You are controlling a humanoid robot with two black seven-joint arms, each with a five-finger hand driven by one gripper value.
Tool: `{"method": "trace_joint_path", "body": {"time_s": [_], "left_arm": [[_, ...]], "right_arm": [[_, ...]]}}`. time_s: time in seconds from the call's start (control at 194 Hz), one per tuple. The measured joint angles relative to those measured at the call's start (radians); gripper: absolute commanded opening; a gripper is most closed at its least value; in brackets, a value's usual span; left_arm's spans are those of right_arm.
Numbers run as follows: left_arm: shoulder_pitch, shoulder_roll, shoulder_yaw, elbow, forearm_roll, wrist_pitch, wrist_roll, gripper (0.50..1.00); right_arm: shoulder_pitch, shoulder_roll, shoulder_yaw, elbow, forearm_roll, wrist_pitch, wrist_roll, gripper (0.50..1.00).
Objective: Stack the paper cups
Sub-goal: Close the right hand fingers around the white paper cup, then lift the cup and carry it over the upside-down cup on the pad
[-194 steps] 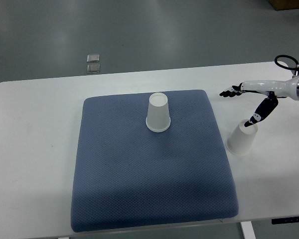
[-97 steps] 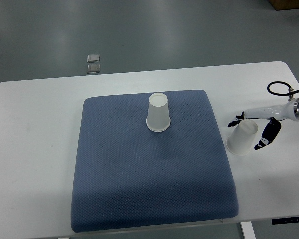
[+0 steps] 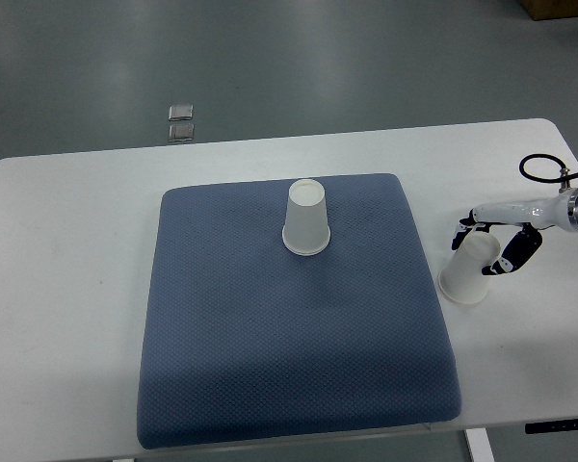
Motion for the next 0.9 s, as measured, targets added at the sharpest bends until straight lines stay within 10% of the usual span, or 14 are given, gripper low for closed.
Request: {"method": "trace_joint_path", "body": {"time_s": [0.898], "left_arm": [[0.000, 0.000, 0.000, 0.000, 0.000, 0.000, 0.000, 1.000]], "right_arm": [[0.351, 0.124, 0.069, 0.015, 0.124, 0.040, 0.000, 0.541]]}}
